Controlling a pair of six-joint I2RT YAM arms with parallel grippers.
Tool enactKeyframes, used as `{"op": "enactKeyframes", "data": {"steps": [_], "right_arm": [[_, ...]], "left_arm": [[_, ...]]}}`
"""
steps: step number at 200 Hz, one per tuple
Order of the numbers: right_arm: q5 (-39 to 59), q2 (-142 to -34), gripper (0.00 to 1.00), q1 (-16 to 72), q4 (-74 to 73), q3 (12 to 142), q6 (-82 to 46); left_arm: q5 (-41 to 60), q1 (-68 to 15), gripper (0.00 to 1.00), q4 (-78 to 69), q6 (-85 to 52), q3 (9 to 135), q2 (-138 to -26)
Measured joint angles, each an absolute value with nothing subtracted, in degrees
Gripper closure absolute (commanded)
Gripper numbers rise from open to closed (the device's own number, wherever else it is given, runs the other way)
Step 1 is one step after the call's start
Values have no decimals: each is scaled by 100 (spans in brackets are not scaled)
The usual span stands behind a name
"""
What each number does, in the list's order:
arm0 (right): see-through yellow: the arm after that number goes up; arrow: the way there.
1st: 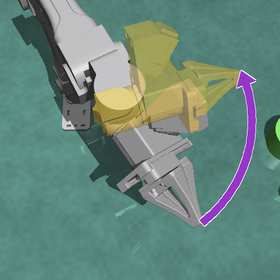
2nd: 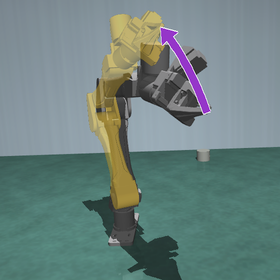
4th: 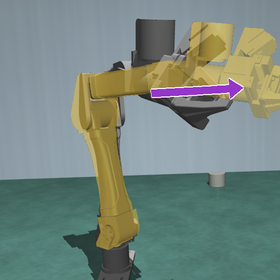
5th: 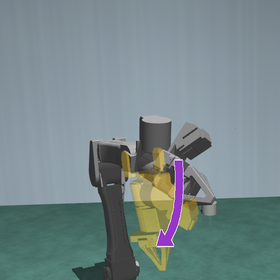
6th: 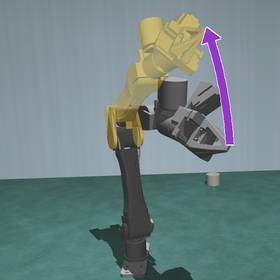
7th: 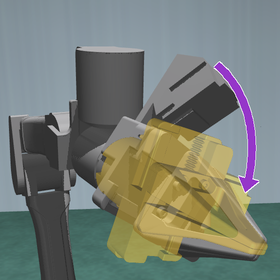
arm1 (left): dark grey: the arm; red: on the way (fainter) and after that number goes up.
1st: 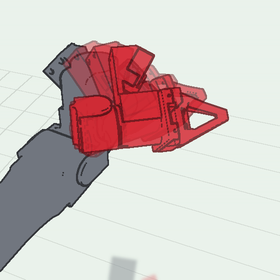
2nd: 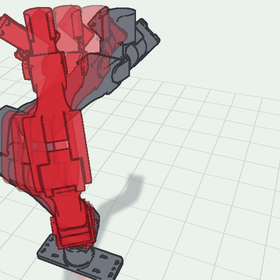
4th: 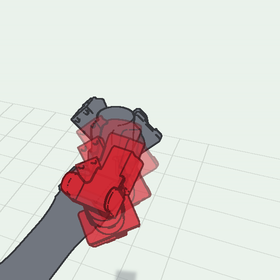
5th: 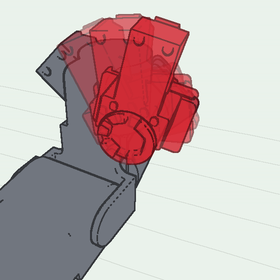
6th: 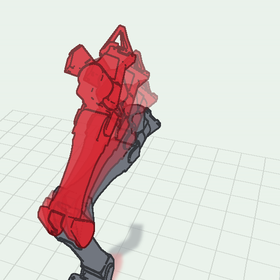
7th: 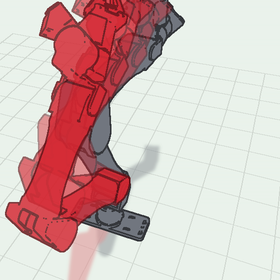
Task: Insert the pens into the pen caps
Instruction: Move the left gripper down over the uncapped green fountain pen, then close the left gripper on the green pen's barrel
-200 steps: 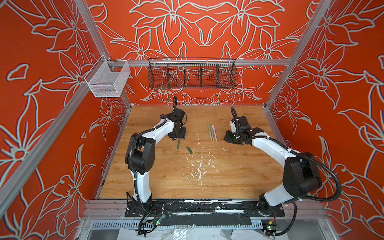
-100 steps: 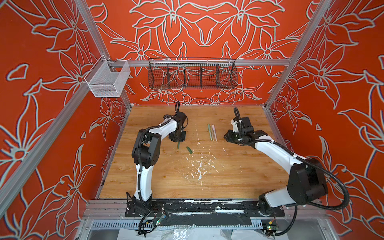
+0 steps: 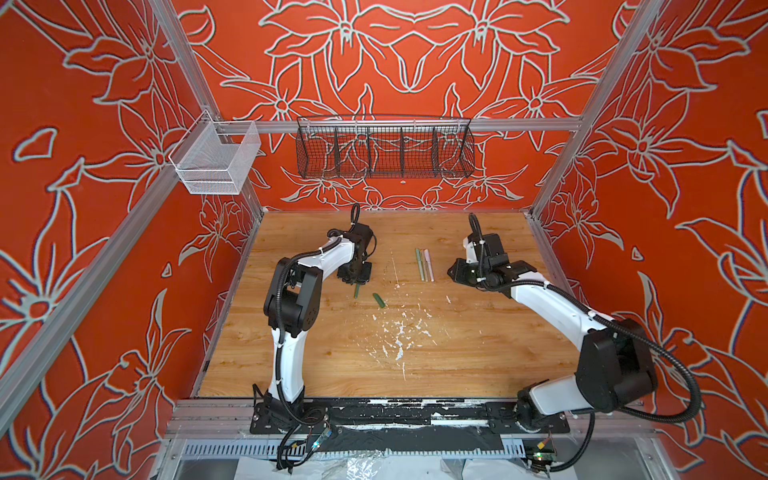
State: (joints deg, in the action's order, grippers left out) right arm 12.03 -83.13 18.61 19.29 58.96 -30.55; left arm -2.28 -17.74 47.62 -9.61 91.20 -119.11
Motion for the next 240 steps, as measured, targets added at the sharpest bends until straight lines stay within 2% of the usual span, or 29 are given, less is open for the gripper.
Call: {"op": "enactKeyframes", "data": {"steps": [57,240], "right_arm": [[1205,-8458,71,1872,1798,5896,-3052],[1350,-8361,71,1872,1594,5636,-3020]], "left_arm": [[-228,-1774,66,4764,-939,9120,-11911],[-246,-1887,81,5011,-1011,9126,-12147]]}}
